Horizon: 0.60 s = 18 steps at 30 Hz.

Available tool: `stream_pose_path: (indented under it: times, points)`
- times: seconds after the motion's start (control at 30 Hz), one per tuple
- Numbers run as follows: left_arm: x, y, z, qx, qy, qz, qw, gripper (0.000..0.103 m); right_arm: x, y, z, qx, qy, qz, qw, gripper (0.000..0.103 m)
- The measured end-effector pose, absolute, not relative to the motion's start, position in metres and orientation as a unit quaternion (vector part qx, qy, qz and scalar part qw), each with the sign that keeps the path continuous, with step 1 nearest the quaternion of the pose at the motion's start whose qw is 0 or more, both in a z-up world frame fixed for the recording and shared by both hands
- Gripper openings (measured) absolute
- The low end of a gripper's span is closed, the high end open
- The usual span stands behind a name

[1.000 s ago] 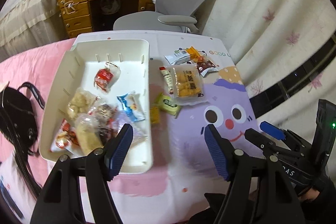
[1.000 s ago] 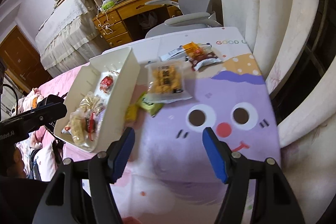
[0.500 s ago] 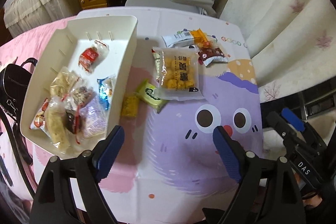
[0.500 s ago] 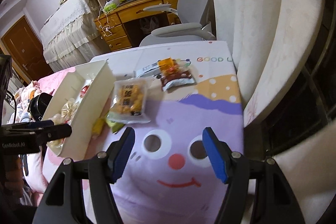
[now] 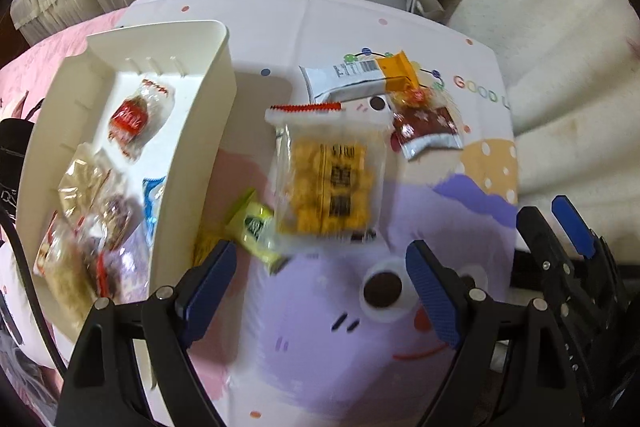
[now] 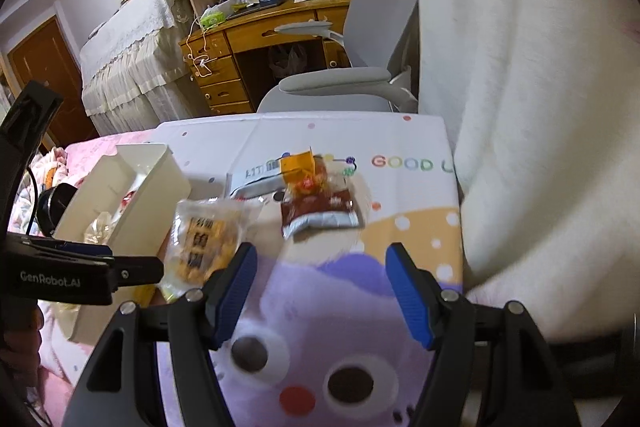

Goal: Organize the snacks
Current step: 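Grasp the clear bag of yellow puffs with the left gripper while the right grasps the brown snowflake packet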

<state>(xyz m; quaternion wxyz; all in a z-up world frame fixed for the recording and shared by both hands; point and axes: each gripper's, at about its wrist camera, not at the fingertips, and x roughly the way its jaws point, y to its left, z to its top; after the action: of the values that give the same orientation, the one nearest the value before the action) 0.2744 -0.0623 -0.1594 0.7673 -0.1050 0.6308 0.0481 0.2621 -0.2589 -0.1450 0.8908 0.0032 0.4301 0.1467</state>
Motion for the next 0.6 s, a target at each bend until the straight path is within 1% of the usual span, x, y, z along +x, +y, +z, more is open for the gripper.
stream_pose_path:
  times: [0.13,0.27,0.6]
  points:
    - [0.299,-0.062,-0.178,-0.101,0.642,0.058,0.758,0.086,0.286,-0.246,-0.162,-0.022,0.428,0.151,0.891,0.067]
    - [0.316,-0.062,-0.195,-0.097,0.652,0.058,0.750,0.088,0.306,-0.235,-0.181,-0.041,0.423,0.159,0.891,0.067]
    - [0.343,-0.054,-0.229,-0.101,0.683,0.057,0.721,0.089,0.338,-0.213,-0.225,-0.076,0.442,0.170,0.878,0.067]
